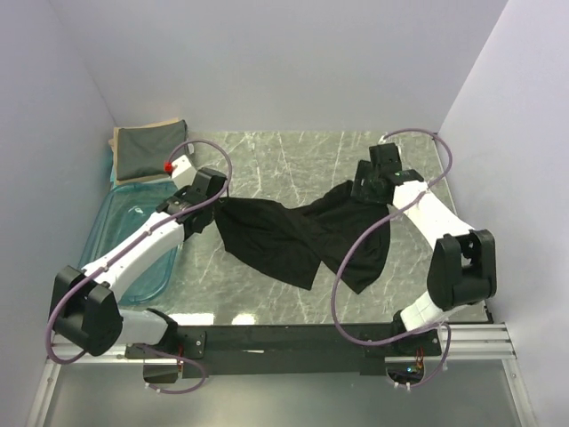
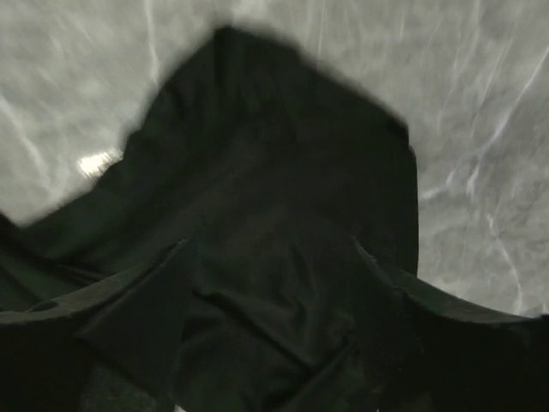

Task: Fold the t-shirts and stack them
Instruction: Flatten the tshirt out

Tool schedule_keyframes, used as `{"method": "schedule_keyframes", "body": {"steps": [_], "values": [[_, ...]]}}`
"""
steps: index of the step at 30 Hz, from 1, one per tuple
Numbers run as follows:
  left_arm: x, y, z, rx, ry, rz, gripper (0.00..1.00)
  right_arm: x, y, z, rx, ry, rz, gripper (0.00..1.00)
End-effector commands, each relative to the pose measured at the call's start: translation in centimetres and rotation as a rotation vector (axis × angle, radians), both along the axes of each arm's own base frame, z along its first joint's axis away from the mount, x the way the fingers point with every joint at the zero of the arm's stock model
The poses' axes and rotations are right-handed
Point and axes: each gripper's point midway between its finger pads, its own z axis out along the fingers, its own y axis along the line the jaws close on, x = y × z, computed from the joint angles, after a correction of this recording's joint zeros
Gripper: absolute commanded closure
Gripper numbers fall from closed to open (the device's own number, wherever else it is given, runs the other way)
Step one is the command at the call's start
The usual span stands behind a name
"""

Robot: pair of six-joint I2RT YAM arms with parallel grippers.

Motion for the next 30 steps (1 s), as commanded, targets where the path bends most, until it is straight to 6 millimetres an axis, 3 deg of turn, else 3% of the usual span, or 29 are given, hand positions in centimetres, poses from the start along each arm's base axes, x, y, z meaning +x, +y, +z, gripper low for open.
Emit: {"method": "schedule_keyframes", "body": {"steps": [1, 2, 3, 4, 6, 7, 13, 17, 19, 24, 30], "values": [[0.9, 0.1, 1.9, -0.055, -0.076, 0.038, 0.99, -0.2, 0.6, 4.3, 0.062, -0.112, -0.004, 0.2], [1.1, 0.7, 1.4, -0.031, -0.068, 0.063, 0.99, -0.5, 0.8, 4.3, 0.082, -0.122, -0.013, 0.17], [1.0, 1.0, 1.0, -0.026, -0.058, 0.08, 0.99, -1.7, 0.6, 2.8, 0.085, -0.091, -0.028, 0.16], [1.0, 1.3, 0.6, -0.017, -0.044, 0.091, 0.99, -2.5, 0.6, 3.2, 0.102, -0.107, -0.035, 0.16], [1.0, 1.8, -0.5, -0.01, -0.016, 0.101, 0.99, -5.1, 1.1, 1.0, 0.141, -0.04, -0.046, 0.16], [1.1, 1.8, -0.7, -0.009, -0.011, 0.097, 0.99, -6.0, 1.4, 1.1, 0.153, -0.039, -0.033, 0.16], [1.3, 1.3, -2.3, -0.014, 0.02, 0.063, 0.99, -15.6, 3.4, -4.5, 0.024, 0.223, 0.002, 0.15], [1.3, 1.1, -2.6, -0.013, 0.023, 0.047, 0.99, -20.2, 4.2, -7.8, 0.076, 0.345, -0.015, 0.15], [1.4, 1.2, -2.5, -0.008, 0.021, 0.052, 0.99, -21.4, 5.3, -8.3, 0.158, 0.372, -0.004, 0.18], [1.3, 1.5, -2.3, 0.002, 0.018, 0.054, 0.99, -22.9, 5.1, -9.8, 0.166, 0.421, -0.023, 0.23], [1.3, 1.6, -2.4, 0.004, 0.02, 0.059, 0.99, -22.8, 5.0, -11.6, 0.135, 0.455, -0.021, 0.29]]}}
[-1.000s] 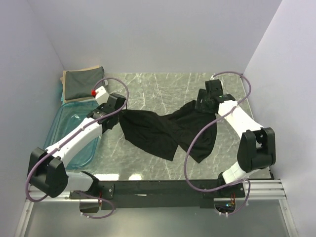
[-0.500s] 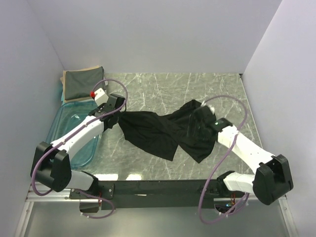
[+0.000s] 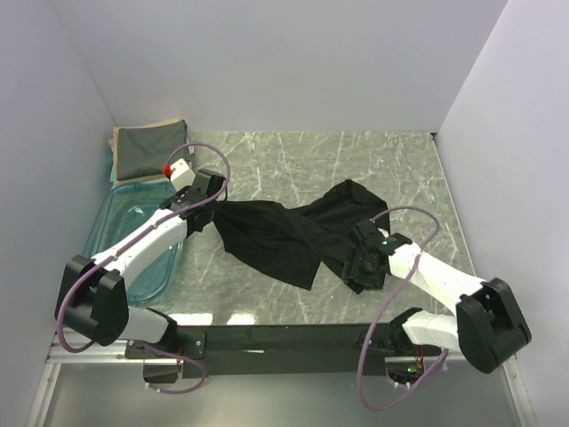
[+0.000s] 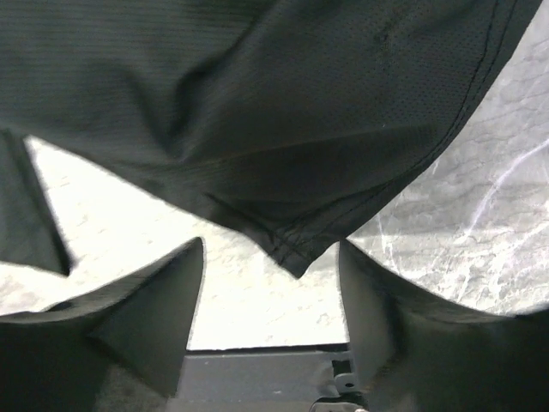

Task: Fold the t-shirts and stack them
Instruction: Flatten the tshirt out

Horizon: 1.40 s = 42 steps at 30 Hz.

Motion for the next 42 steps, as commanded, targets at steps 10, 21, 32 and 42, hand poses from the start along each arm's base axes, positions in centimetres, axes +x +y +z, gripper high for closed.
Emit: {"method": "schedule_keyframes", "body": {"steps": [10, 21, 32, 42], "values": [[0.4, 0.1, 0.4, 0.006, -0.005, 0.006, 0.99, -0.2, 0.5, -1.9, 0.0, 0.046, -0.003, 0.52], [0.3, 0.2, 1.8, -0.006, -0.038, 0.003, 0.99, 1.2, 1.0, 0.6, 0.042, -0.072, 0.012, 1.0], [0.9, 0.5, 12.1, -0.059, -0.274, -0.004, 0.99, 13.0, -2.0, 21.0, 0.142, -0.718, -0.105, 1.0], [-4.8, 4.0, 28.7, -0.172, -0.708, 0.013, 0.99, 10.7, -10.0, 38.2, 0.005, -1.146, -0.293, 1.0]]}}
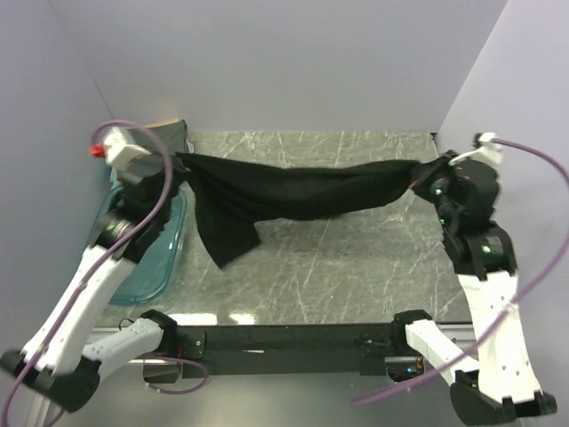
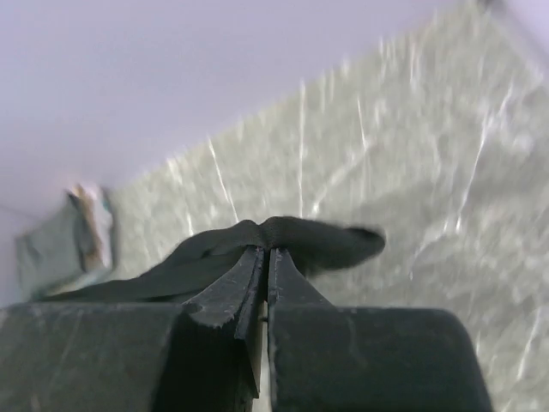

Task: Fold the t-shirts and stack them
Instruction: Flatten the tshirt out

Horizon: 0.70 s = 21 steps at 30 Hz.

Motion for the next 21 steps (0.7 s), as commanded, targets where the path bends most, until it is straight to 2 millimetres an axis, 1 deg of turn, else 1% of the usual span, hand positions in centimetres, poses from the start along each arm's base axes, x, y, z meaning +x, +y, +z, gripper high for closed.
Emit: {"method": "schedule_keyframes", "body": {"steps": [1, 2, 3, 4, 5, 6, 7, 8, 9, 10, 11, 12, 13, 15, 17, 18, 20, 21], "values": [[-3.3, 2.0, 8.1, -0.045, -0.229, 0.007, 0.99, -2.8, -2.5, 6.4, -0.068, -0.151, -0.081, 1.0], [-4.1, 2.3, 9.3, -0.058, -0.265, 0.0, 0.99, -3.8, -2.9, 7.6, -0.072, -0.183, -0.097, 1.0], [-5.9, 3.0, 11.1, -0.085, -0.324, -0.006, 0.99, -4.4, -3.1, 8.4, -0.082, -0.204, -0.103, 1.0], [-6.8, 3.1, 12.2, -0.096, -0.362, -0.022, 0.99, -5.8, -3.5, 10.2, -0.081, -0.251, -0.116, 1.0], [-7.6, 3.4, 12.9, -0.106, -0.39, -0.029, 0.99, -6.6, -4.1, 11.0, -0.089, -0.273, -0.137, 1.0], [-9.4, 3.9, 14.4, -0.129, -0.443, -0.041, 0.99, -7.5, -4.4, 11.6, -0.087, -0.288, -0.15, 1.0], [-10.3, 3.9, 15.1, -0.138, -0.47, -0.065, 0.99, -9.0, -4.8, 13.2, -0.078, -0.341, -0.164, 1.0], [-11.2, 4.0, 15.8, -0.149, -0.495, -0.083, 0.99, -9.8, -5.0, 14.0, -0.079, -0.367, -0.172, 1.0], [-12.7, 4.4, 16.9, -0.168, -0.539, -0.101, 0.99, -10.6, -5.1, 14.7, -0.077, -0.39, -0.173, 1.0], [-13.6, 4.4, 17.6, -0.174, -0.567, -0.12, 0.99, -11.9, -5.2, 15.8, -0.071, -0.432, -0.171, 1.0], [-14.3, 3.8, 18.1, -0.178, -0.588, -0.169, 0.99, -12.6, -5.3, 16.4, -0.074, -0.452, -0.169, 1.0], [-15.3, 3.9, 18.8, -0.185, -0.618, -0.19, 0.99, -13.0, -5.1, 16.8, -0.073, -0.467, -0.16, 1.0], [-15.7, 3.7, 19.1, -0.186, -0.631, -0.212, 0.99, -13.7, -5.3, 17.4, -0.073, -0.485, -0.162, 1.0], [-16.2, 3.1, 19.7, -0.184, -0.645, -0.254, 0.99, -14.0, -5.3, 17.6, -0.087, -0.49, -0.161, 1.0], [-16.0, 2.9, 19.9, -0.178, -0.642, -0.262, 0.99, -13.7, -5.5, 17.6, -0.097, -0.485, -0.171, 1.0], [-15.2, 2.6, 19.7, -0.169, -0.626, -0.259, 0.99, -13.5, -5.6, 17.7, -0.101, -0.487, -0.174, 1.0], [-14.0, 2.2, 19.1, -0.16, -0.596, -0.249, 0.99, -12.1, -5.6, 17.0, -0.113, -0.458, -0.181, 1.0], [-12.2, 1.6, 18.0, -0.15, -0.547, -0.239, 0.99, -11.3, -5.5, 16.8, -0.114, -0.452, -0.18, 1.0]]}}
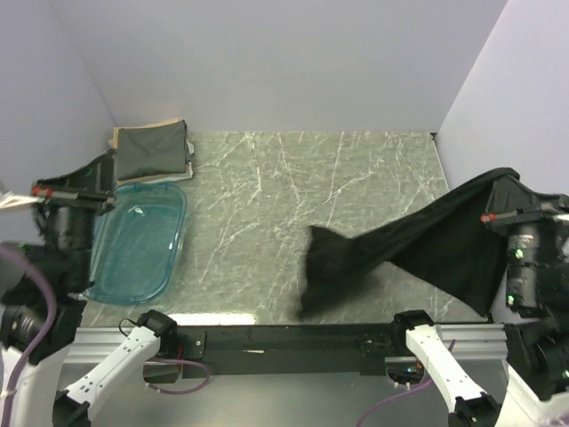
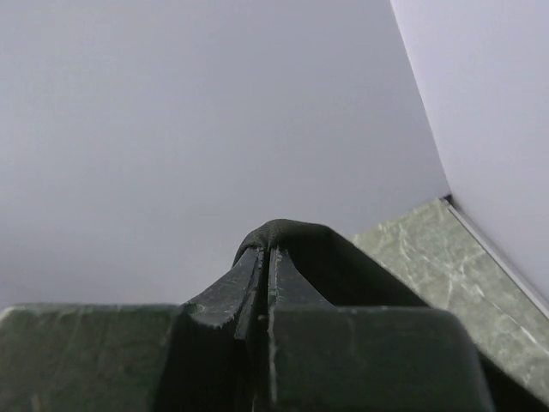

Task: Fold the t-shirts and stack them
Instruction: Flatten the tshirt out

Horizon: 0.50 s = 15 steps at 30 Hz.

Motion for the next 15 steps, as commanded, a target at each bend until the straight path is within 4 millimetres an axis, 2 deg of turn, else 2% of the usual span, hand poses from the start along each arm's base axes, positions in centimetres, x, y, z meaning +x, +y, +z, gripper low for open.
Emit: {"method": "schedule_keyframes", "body": {"steps": [1, 3, 4, 5, 6, 8, 9, 10, 11, 12, 13, 15], "values": [[4.5, -2.4, -2.1, 0.065, 0.099, -0.016, 0.99, 5.1, 0.1, -2.7, -0.039, 0.119, -0.035, 1.0], [7.9, -4.1, -5.0, 0.095, 0.197, -0.018, 0.99, 7.8, 0.9, -3.9, -0.057, 0.148, -0.008, 1.0], [9.1, -5.0, -6.0, 0.114, 0.224, -0.038, 0.99, 10.6, 1.6, -6.5, -0.068, 0.23, 0.014, 1.0], [11.1, -6.1, -8.3, 0.146, 0.287, -0.049, 0.99, 12.3, 2.2, -8.2, -0.072, 0.272, 0.04, 1.0], [12.1, -6.9, -9.6, 0.163, 0.321, -0.063, 0.99, 13.5, 2.8, -9.4, -0.076, 0.303, 0.065, 1.0], [13.6, -8.8, -12.1, 0.191, 0.369, -0.125, 0.99, 15.7, 4.5, -11.7, -0.082, 0.352, 0.141, 1.0], [14.9, -10.0, -15.3, 0.218, 0.437, -0.156, 0.99, 16.5, 4.9, -11.9, -0.08, 0.335, 0.16, 1.0], [15.5, -10.6, -16.9, 0.231, 0.468, -0.175, 0.99, 17.4, 5.3, -14.2, -0.08, 0.376, 0.178, 1.0], [15.9, -11.5, -18.4, 0.24, 0.501, -0.209, 0.99, 18.0, 5.7, -15.2, -0.069, 0.393, 0.192, 1.0], [16.7, -12.2, -21.2, 0.263, 0.567, -0.228, 0.99, 18.6, 6.1, -15.9, -0.072, 0.402, 0.212, 1.0], [17.0, -12.7, -22.6, 0.274, 0.6, -0.243, 0.99, 19.9, 6.3, -18.2, -0.072, 0.462, 0.214, 1.0], [17.5, -13.6, -26.0, 0.303, 0.685, -0.281, 0.99, 21.3, 7.3, -20.5, -0.071, 0.515, 0.264, 1.0]]}}
